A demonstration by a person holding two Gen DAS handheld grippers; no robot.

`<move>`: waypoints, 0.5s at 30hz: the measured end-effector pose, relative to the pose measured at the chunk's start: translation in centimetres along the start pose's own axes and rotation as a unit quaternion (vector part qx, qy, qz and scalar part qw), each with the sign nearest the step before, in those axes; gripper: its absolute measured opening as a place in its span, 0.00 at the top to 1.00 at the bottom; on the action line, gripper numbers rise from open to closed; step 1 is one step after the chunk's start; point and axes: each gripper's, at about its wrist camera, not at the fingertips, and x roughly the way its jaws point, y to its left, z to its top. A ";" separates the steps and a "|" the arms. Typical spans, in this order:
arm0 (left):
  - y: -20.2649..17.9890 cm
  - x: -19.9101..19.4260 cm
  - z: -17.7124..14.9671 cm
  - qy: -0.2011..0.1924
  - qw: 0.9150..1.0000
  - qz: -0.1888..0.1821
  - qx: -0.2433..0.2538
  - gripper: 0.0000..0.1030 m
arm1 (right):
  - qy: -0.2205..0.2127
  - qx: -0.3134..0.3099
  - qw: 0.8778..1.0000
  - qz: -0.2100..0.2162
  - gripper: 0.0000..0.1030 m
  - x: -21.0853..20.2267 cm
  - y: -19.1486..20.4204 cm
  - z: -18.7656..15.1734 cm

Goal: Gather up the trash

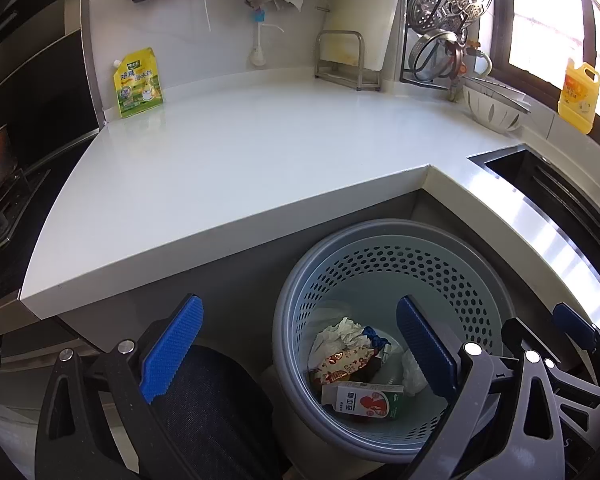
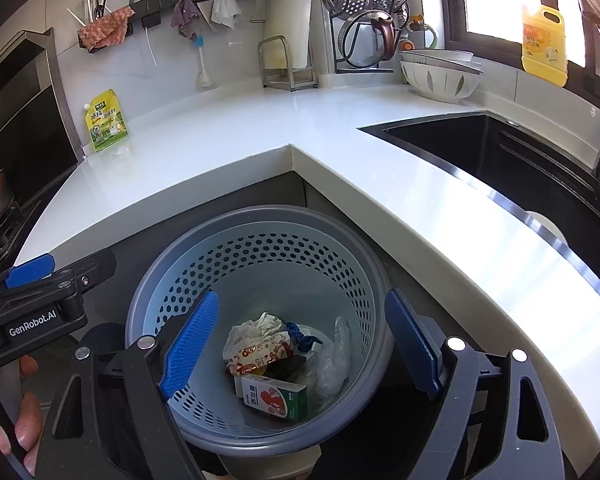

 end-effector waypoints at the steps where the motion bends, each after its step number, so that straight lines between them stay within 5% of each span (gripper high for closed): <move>1: 0.0 0.0 0.0 0.000 1.000 0.000 0.000 0.07 | 0.000 0.000 1.000 0.000 0.21 0.0 0.0 0.0; 15: 0.0 0.2 -0.4 0.007 1.000 0.002 0.002 0.06 | -0.003 -0.001 1.000 -0.001 0.20 -0.1 0.1 0.1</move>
